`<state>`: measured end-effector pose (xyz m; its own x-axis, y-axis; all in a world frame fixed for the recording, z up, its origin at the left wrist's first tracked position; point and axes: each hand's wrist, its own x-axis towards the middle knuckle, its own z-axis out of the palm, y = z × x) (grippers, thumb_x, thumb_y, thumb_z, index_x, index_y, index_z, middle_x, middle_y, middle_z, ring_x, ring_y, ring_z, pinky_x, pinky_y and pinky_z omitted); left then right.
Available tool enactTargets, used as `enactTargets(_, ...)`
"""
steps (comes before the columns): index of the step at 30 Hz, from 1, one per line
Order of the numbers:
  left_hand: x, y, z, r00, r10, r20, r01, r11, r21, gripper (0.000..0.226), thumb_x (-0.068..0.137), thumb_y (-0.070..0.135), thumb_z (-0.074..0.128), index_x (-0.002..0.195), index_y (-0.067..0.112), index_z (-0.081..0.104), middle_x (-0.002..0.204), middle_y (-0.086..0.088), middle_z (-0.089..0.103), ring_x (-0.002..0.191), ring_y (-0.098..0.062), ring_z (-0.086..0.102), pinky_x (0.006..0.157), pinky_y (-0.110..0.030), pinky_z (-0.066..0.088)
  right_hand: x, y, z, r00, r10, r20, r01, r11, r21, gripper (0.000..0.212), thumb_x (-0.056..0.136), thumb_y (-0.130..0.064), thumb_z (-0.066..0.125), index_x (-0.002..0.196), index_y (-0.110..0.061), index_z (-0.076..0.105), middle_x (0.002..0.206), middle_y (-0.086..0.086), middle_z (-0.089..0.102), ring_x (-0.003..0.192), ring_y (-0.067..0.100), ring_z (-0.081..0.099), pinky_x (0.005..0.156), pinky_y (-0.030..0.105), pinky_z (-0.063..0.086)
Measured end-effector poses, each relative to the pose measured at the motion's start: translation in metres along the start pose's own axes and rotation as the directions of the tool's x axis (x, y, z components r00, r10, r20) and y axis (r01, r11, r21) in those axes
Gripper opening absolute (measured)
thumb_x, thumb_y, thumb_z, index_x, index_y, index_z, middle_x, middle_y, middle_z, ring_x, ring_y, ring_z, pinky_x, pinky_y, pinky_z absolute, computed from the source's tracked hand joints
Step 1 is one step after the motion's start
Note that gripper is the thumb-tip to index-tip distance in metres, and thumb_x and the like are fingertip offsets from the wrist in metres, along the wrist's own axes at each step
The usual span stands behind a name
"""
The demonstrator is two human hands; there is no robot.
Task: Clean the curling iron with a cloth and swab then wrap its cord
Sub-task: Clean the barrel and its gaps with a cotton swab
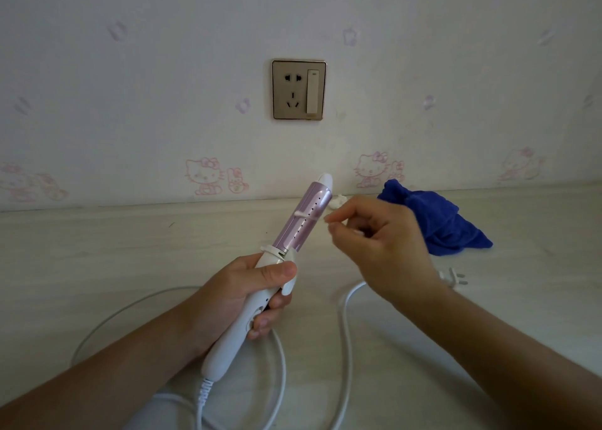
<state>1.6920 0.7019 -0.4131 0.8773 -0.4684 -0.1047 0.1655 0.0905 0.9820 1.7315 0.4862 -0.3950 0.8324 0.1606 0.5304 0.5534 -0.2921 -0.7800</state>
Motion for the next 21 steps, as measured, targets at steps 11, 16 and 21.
enactTargets(11, 0.0, -0.002, -0.001, 1.0, -0.002, -0.027, 0.001, 1.0, -0.024, 0.031, 0.074, 0.041, 0.077, 0.076, 0.012, 0.068, 0.062, -0.005, 0.047, 0.039, -0.013, 0.039, 0.039, -0.02, 0.036, 0.006, 0.005, -0.007, 0.997, 0.052, -0.065, -0.05, 0.998, 0.039, 0.021, 0.089, -0.005, 0.071, 0.078, -0.023, 0.073, 0.051, 0.007, 0.053, 0.046, 0.01, 0.042, 0.048, 0.022, 0.041)
enactTargets(16, -0.001, -0.002, 0.0, 0.998, 0.017, -0.054, -0.018, 1.0, -0.006, 0.035, 0.071, 0.037, 0.077, 0.093, 0.01, 0.075, 0.065, -0.012, 0.054, 0.036, -0.014, 0.043, 0.036, -0.021, 0.038, -0.011, -0.007, 0.01, 0.988, -0.037, 0.15, 0.042, 0.999, -0.028, 0.027, 0.09, -0.01, 0.069, 0.081, -0.035, 0.072, 0.052, -0.007, 0.055, 0.045, 0.005, 0.043, 0.046, 0.021, 0.041)
enactTargets(21, 0.0, -0.004, 0.0, 0.996, 0.039, -0.085, -0.035, 0.998, 0.053, 0.041, 0.071, 0.032, 0.077, 0.101, 0.005, 0.07, 0.07, -0.014, 0.061, 0.032, -0.015, 0.045, 0.034, -0.02, 0.039, 0.0, -0.002, -0.002, 0.999, 0.026, 0.031, -0.026, 1.0, 0.016, 0.025, 0.089, 0.0, 0.07, 0.079, -0.022, 0.074, 0.049, 0.005, 0.051, 0.045, 0.009, 0.038, 0.047, 0.027, 0.038)
